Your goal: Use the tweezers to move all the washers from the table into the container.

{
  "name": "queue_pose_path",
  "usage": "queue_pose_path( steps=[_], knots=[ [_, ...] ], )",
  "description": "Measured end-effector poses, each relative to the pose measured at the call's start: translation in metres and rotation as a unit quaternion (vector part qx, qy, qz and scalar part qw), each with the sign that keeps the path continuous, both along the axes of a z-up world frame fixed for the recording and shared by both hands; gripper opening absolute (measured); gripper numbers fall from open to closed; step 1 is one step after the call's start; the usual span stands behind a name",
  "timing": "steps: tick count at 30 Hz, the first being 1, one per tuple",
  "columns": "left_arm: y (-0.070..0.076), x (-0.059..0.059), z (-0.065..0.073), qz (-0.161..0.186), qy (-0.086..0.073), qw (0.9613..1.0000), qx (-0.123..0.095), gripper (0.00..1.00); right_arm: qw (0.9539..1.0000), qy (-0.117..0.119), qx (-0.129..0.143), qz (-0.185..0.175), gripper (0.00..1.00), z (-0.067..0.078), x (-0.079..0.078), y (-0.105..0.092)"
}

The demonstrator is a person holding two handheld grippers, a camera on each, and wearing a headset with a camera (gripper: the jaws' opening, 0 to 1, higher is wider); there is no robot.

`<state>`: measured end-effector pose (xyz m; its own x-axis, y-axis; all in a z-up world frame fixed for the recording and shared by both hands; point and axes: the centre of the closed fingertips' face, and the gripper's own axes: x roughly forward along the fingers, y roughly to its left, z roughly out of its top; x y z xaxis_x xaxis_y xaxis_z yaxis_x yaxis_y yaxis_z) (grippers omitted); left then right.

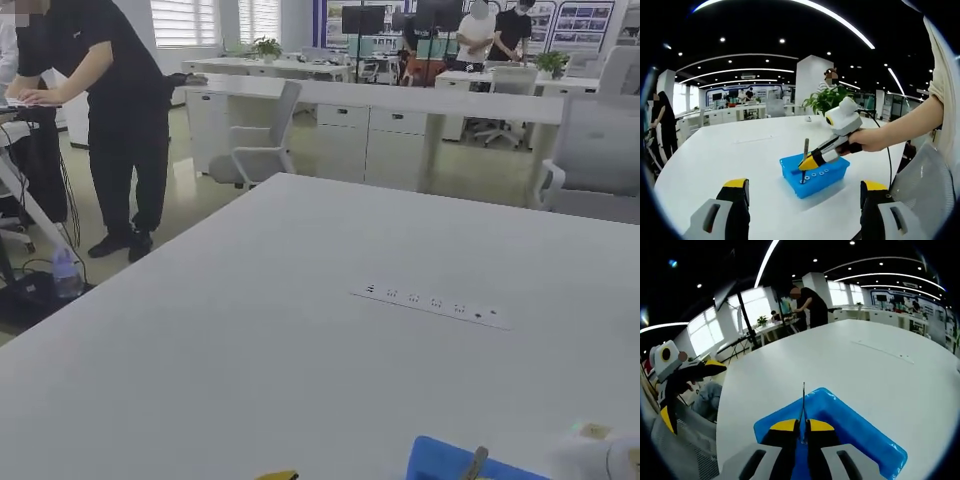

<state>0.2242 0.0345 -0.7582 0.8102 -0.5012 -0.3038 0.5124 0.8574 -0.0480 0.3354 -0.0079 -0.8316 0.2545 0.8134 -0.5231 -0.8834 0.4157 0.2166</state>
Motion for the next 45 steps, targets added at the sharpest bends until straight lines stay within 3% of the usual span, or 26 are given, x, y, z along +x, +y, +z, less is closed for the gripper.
queue_pose_path(
  steps=[3, 6, 11, 14, 18, 22, 25, 29, 32, 33, 34, 35, 37, 38, 40, 41, 44, 45],
  knots=[
    [0.002, 0.0, 0.003, 0.004, -0.001, 0.9999, -0.015, 0.94, 0.9999, -0.015, -0.001, 0.005, 0.04, 0.004, -0.004, 0.002],
    [0.003, 0.001, 0.006, 0.008, 0.001, 0.9995, -0.031, 0.94, 0.9993, -0.018, 0.032, -0.003, 0.04, 0.021, -0.006, 0.005],
    [0.001, 0.0, 0.008, 0.007, 0.007, 0.9986, -0.052, 0.91, 0.9969, -0.045, 0.064, -0.01, 0.04, 0.054, -0.009, -0.001],
    [-0.001, -0.002, 0.011, 0.001, 0.013, 0.9978, -0.065, 0.85, 0.9937, -0.059, 0.094, -0.015, 0.04, 0.081, -0.018, -0.01],
    [-0.003, -0.003, 0.017, -0.003, 0.016, 0.9967, -0.079, 0.79, 0.9916, -0.066, 0.111, -0.005, 0.04, 0.1, -0.038, -0.024],
    [-0.007, -0.007, 0.021, -0.017, 0.024, 0.9962, -0.082, 0.69, 0.9917, -0.072, 0.106, 0.01, 0.03, 0.102, -0.066, -0.04],
    [-0.017, -0.01, 0.036, -0.05, 0.016, 0.9955, -0.079, 0.62, 0.9935, -0.061, 0.087, 0.041, 0.03, 0.094, -0.088, -0.05],
    [-0.036, -0.02, 0.052, -0.118, 0.006, 0.9921, -0.042, 0.44, 0.9933, -0.049, 0.075, 0.074, 0.03, 0.088, -0.108, -0.056],
    [-0.053, -0.03, 0.055, -0.171, 0.018, 0.9846, -0.029, 0.31, 0.9913, -0.039, 0.063, 0.109, 0.03, 0.083, -0.126, -0.059],
    [-0.06, -0.035, 0.055, -0.198, 0.017, 0.98, -0.011, 0.26, 0.9899, -0.036, 0.058, 0.124, 0.03, 0.082, -0.132, -0.059],
    [-0.064, -0.036, 0.055, -0.208, 0.019, 0.9779, -0.005, 0.21, 0.9889, -0.036, 0.052, 0.135, 0.03, 0.08, -0.136, -0.059],
    [-0.071, -0.04, 0.054, -0.229, 0.026, 0.973, 0.004, 0.17, 0.9874, -0.039, 0.042, 0.147, 0.03, 0.079, -0.139, -0.058],
    [-0.083, -0.042, 0.057, -0.253, 0.035, 0.9669, -0.006, 0.14, 0.9847, -0.04, 0.023, 0.168, 0.03, 0.075, -0.146, -0.058],
    [-0.086, -0.041, 0.059, -0.255, 0.038, 0.9663, -0.01, 0.14, 0.9826, -0.047, 0.013, 0.179, 0.03, 0.074, -0.148, -0.057],
    [-0.096, -0.04, 0.068, -0.271, 0.041, 0.9614, -0.027, 0.13, 0.9761, -0.053, -0.01, 0.211, 0.03, 0.069, -0.155, -0.055],
    [-0.098, -0.037, 0.072, -0.272, 0.035, 0.9613, -0.027, 0.13, 0.9726, -0.055, -0.014, 0.226, 0.03, 0.069, -0.159, -0.052],
    [-0.108, -0.036, 0.081, -0.299, 0.028, 0.9536, -0.016, 0.08, 0.9683, -0.058, -0.021, 0.242, 0.03, 0.071, -0.162, -0.048],
    [-0.11, -0.039, 0.081, -0.312, 0.032, 0.9494, -0.009, 0.06, 0.9673, -0.06, -0.024, 0.245, 0.03, 0.071, -0.163, -0.047]
  ],
)
